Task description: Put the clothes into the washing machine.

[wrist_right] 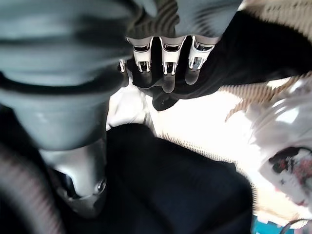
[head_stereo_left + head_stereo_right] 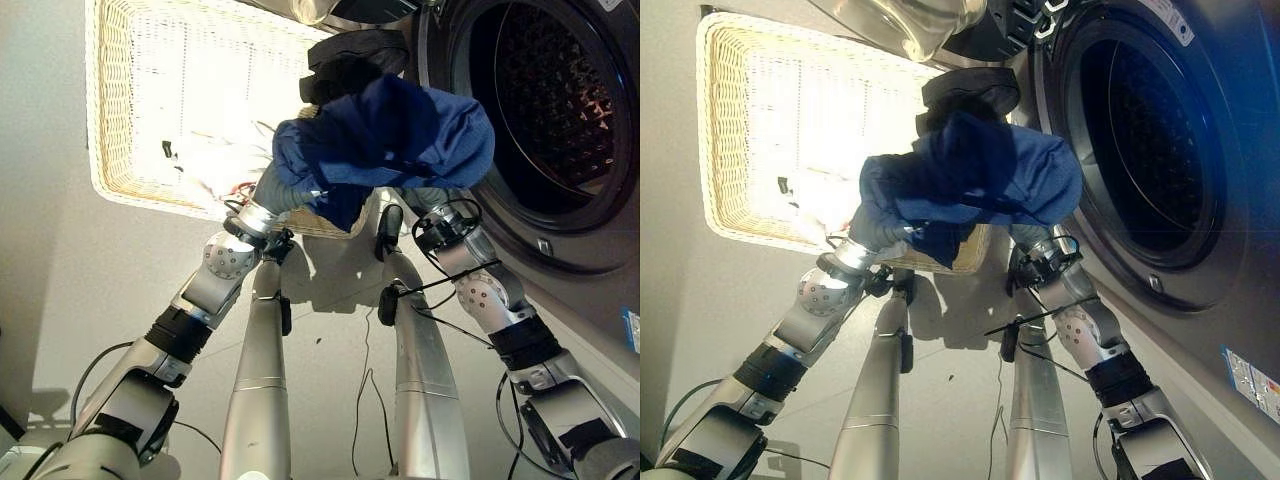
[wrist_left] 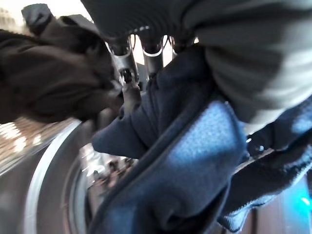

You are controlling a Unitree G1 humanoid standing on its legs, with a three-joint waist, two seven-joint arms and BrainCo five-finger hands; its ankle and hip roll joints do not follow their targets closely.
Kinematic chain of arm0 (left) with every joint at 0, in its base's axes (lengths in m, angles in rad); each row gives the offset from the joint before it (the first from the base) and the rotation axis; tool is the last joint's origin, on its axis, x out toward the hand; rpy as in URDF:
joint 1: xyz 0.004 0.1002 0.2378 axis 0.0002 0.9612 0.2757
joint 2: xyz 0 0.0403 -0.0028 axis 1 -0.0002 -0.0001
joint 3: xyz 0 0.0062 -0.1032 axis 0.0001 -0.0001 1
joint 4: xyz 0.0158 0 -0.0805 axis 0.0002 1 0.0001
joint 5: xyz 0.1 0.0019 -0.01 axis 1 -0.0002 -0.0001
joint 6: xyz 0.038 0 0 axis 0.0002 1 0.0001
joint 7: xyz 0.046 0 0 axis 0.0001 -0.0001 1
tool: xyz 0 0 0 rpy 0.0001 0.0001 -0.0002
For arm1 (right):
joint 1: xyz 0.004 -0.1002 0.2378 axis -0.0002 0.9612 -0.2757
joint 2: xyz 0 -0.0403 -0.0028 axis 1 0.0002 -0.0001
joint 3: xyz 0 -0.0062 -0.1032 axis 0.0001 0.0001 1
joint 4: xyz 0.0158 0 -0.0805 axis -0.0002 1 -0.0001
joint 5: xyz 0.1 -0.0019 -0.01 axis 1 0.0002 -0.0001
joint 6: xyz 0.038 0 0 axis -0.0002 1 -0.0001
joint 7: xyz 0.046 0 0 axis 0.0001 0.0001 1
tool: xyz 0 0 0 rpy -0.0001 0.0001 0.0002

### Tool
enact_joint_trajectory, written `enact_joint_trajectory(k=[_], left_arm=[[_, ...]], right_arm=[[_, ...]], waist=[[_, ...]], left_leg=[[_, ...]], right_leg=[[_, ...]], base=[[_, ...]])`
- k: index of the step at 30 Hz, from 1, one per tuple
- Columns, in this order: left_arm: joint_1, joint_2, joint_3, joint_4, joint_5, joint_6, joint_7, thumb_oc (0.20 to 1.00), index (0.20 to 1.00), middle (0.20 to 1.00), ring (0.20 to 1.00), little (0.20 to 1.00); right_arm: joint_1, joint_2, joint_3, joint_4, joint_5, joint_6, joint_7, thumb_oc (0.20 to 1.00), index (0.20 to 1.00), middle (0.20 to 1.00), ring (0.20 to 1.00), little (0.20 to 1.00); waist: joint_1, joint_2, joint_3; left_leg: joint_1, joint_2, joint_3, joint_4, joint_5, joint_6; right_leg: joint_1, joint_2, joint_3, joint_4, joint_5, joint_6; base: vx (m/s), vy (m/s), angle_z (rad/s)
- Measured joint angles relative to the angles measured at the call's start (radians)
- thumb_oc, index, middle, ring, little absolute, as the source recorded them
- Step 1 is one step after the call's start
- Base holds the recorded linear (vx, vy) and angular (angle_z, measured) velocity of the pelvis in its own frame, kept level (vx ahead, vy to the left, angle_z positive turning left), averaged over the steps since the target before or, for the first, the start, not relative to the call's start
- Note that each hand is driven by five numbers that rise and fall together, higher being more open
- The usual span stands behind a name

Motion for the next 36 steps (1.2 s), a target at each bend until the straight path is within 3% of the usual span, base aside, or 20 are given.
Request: enact_joint_trajectory(k=[6,14,21,31,32,34,35,36], left_arm=[[-0.027,0.065,-0.022,-0.001,0.211,0.045,0.087,0.200,0.200,0.200,0.200,0.200],[-0.041,0.116,-0.039,-0.002,0.375,0.098,0.197,0.200,0.200,0.200,0.200,0.200],[-0.046,0.127,-0.061,-0.002,0.421,0.204,0.239,0.200,0.200,0.200,0.200,0.200],[-0.041,0.128,-0.062,-0.003,0.449,0.241,0.257,0.200,0.200,0.200,0.200,0.200],[-0.043,0.127,-0.062,-0.003,0.456,0.242,0.255,0.200,0.200,0.200,0.200,0.200],[-0.043,0.127,-0.062,-0.003,0.456,0.242,0.255,0.200,0.200,0.200,0.200,0.200],[-0.049,0.125,-0.067,-0.020,0.458,0.244,0.230,0.200,0.200,0.200,0.200,0.200],[-0.049,0.125,-0.067,-0.020,0.458,0.244,0.230,0.200,0.200,0.200,0.200,0.200]], right_arm=[[0.011,-0.041,0.005,-0.009,0.018,-0.001,0.012,1.000,1.000,1.000,1.000,1.000],[0.030,-0.062,0.006,-0.072,0.021,-0.006,0.042,1.000,1.000,1.000,1.000,1.000],[0.040,-0.061,0.006,-0.078,0.040,-0.040,0.057,1.000,1.000,1.000,1.000,1.000],[0.041,-0.059,0.006,-0.083,0.048,-0.058,0.057,1.000,1.000,1.000,1.000,1.000],[0.043,-0.057,0.007,-0.084,0.048,-0.058,0.057,0.479,0.479,0.479,0.479,0.479],[0.043,-0.057,0.007,-0.084,0.048,-0.058,0.057,0.479,0.479,0.479,0.479,0.479],[0.043,-0.052,0.014,-0.091,0.051,-0.058,0.057,0.200,0.200,0.200,0.200,0.200],[0.043,-0.052,0.014,-0.091,0.051,-0.058,0.057,0.200,0.200,0.200,0.200,0.200]], waist=[[0.012,0.002,0.000],[0.018,0.003,-0.001],[0.017,0.003,-0.001],[0.018,0.003,-0.001],[0.018,0.003,-0.001],[0.018,0.003,-0.001],[0.018,0.003,-0.001],[0.018,0.003,-0.001]], left_leg=[[0.001,0.000,0.000,0.002,0.001,-0.001],[0.001,0.000,0.000,0.002,0.001,-0.001],[0.001,0.000,0.000,0.002,0.001,-0.001],[0.001,0.000,0.000,0.002,0.001,-0.001],[0.001,0.000,0.000,0.002,0.001,-0.001],[0.001,0.000,0.000,0.002,0.001,-0.001],[0.001,0.000,0.001,0.002,0.001,-0.001],[0.001,0.000,0.001,0.002,0.001,-0.001]], right_leg=[[0.000,0.000,0.000,0.002,0.000,0.000],[0.000,-0.001,0.000,0.002,0.000,0.000],[0.001,-0.001,0.000,0.002,0.000,0.000],[0.001,-0.001,0.000,0.002,0.000,0.000],[0.001,-0.001,0.000,0.001,0.000,0.000],[0.001,-0.001,0.000,0.001,0.000,0.000],[0.001,-0.001,0.000,0.000,0.000,0.000],[0.001,-0.001,0.000,0.000,0.000,0.000]], base=[[0.00,0.000,0.00],[0.00,0.000,0.00],[0.00,0.000,0.00],[0.00,0.000,0.00],[0.00,0.000,0.00],[0.00,0.000,0.00],[0.00,0.000,0.00],[0.00,0.000,0.00]])
